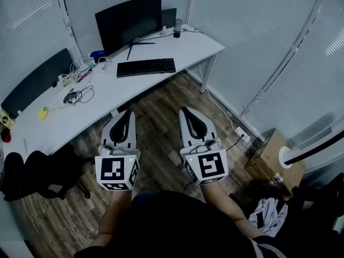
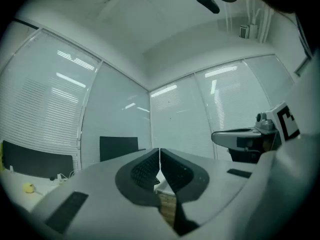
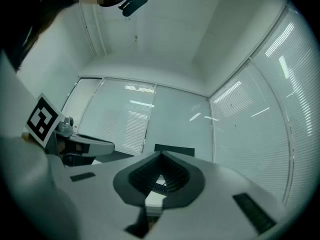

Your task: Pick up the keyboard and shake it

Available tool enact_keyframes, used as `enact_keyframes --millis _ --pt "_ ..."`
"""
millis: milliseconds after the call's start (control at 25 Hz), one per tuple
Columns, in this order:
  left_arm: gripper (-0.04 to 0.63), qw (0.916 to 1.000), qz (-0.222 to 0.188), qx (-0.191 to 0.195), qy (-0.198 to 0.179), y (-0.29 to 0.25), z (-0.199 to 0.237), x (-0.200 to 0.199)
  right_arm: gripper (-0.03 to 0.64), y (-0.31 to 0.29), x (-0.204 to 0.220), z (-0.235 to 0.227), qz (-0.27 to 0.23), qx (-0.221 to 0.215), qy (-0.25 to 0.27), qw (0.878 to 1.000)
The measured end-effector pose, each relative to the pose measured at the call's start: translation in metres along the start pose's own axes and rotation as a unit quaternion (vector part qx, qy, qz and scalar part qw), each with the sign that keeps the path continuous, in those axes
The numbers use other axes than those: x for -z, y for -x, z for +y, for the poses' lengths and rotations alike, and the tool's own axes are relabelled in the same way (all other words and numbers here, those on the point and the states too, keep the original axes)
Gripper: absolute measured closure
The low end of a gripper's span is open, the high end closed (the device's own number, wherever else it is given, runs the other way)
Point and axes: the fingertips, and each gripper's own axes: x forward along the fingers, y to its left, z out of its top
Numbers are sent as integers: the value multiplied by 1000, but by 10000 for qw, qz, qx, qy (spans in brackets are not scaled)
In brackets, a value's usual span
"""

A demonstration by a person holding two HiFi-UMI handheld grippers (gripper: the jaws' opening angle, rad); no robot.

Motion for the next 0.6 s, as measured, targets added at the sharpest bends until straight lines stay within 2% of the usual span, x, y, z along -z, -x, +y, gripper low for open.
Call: enact_keyframes --millis 320,600 --pt "565 10000 53 -38 -3 -12 -1 8 589 -11 11 -18 -37 75 -179 9998" --pt "565 9997 123 -146 146 -48 34 31 588 -55 39 -23 147 -2 -122 9998"
